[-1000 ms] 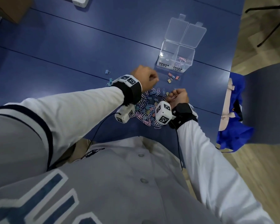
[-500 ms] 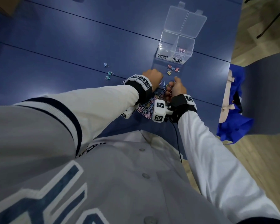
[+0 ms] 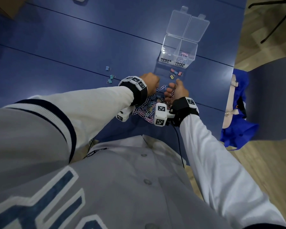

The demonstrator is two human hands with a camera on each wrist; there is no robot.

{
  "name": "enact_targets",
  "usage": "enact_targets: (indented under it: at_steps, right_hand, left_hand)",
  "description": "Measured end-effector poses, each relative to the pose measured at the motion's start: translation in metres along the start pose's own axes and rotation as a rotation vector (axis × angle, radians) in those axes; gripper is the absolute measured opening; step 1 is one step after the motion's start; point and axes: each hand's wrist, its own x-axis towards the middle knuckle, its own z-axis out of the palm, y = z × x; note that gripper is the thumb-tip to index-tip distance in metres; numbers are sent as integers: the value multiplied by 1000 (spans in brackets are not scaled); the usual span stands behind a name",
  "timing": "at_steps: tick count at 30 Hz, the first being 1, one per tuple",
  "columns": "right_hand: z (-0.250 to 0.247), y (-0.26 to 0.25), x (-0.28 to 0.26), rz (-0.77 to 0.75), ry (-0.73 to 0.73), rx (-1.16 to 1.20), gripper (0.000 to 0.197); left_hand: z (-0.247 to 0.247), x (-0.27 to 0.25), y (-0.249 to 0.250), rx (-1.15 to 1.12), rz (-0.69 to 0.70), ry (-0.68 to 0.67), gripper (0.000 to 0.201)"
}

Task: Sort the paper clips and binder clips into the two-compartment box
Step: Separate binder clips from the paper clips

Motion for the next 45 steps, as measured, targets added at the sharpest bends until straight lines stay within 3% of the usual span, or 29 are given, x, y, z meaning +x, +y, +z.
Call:
enact_targets:
  at_steps: [11,17,22,25,27,31,38,40,45]
  right_hand:
    - [3,2,3,-6,7,32,38]
    - [7,-1,-5,1,-18,105,36]
    - [8,-9,-10,-1,-82,120,37]
    - [16,-15,-5,-13,-58,92,39]
    - [21,-17,5,-8,-64,78,42]
    - [26,-17,7,-52,-58,138,30]
    - [19,-1,15,-254,25,47,30]
    - [19,9,13,-298,25,48,34]
    - [16,40,-8,-285,-16,206,21]
  left_hand:
    - [0,-4,0,115,74,10,18]
    - [-10,-14,6,61,11,-23,23]
    - [-27,-15,0,-136,0,65,21]
    - [-39,-16,3,-186,76,159,18]
    - [-43,-13,3,-183,138,199,17]
    - [-39,0,4,-146,224,257,18]
    - [-16,-5,6,-109,347,298,12]
    - [-10,-8,5,-113,379,340,13]
    - [-3,-30,-4,-163,384,500,24]
